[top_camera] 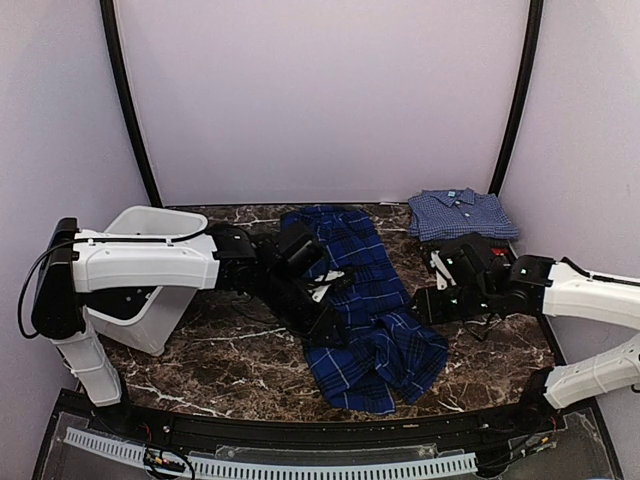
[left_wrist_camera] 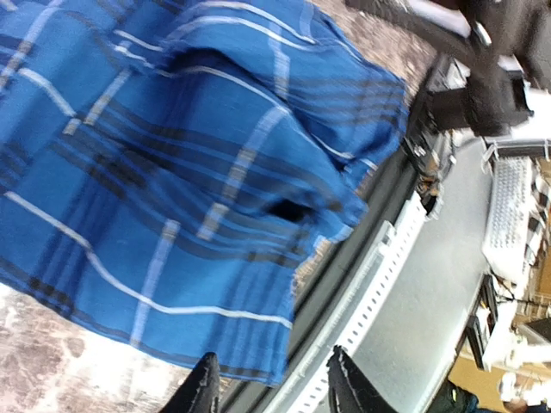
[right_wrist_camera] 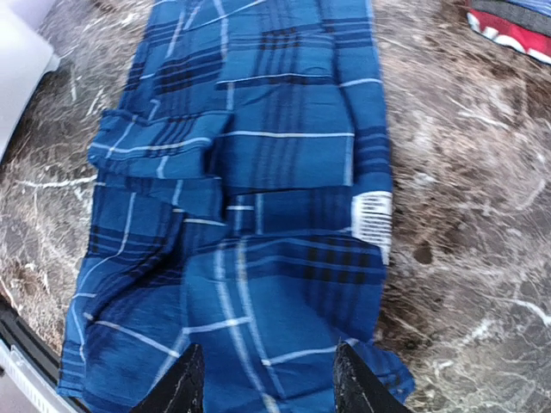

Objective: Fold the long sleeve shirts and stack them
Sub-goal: Flatten out the crumpled shirt at the center of the board.

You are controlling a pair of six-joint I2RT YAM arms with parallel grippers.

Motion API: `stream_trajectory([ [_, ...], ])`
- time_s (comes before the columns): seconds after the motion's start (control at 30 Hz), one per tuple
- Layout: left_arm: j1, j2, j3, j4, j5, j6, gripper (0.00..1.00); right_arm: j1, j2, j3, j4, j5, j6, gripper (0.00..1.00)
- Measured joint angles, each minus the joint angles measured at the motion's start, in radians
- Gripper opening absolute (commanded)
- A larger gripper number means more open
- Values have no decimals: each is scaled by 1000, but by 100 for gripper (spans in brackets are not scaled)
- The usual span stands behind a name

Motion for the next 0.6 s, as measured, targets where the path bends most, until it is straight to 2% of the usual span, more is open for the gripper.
stream_trajectory([
  [0.1,14,10,-10,36,-27,-13,43,40,45,10,27,3,-11,47],
  [0.23,23,80,2,108,-43,-23,44,78,107,10,32,4,-11,53],
  [0.3,23,120,2,125,-44,-25,43,103,128,10,30,3,-6,52],
  [0.43,23,187,0,137,-42,-26,42,154,129,3,24,-3,26,38],
  [0.6,23,220,-18,150,-6,-23,35,208,127,-35,-33,1,106,5],
])
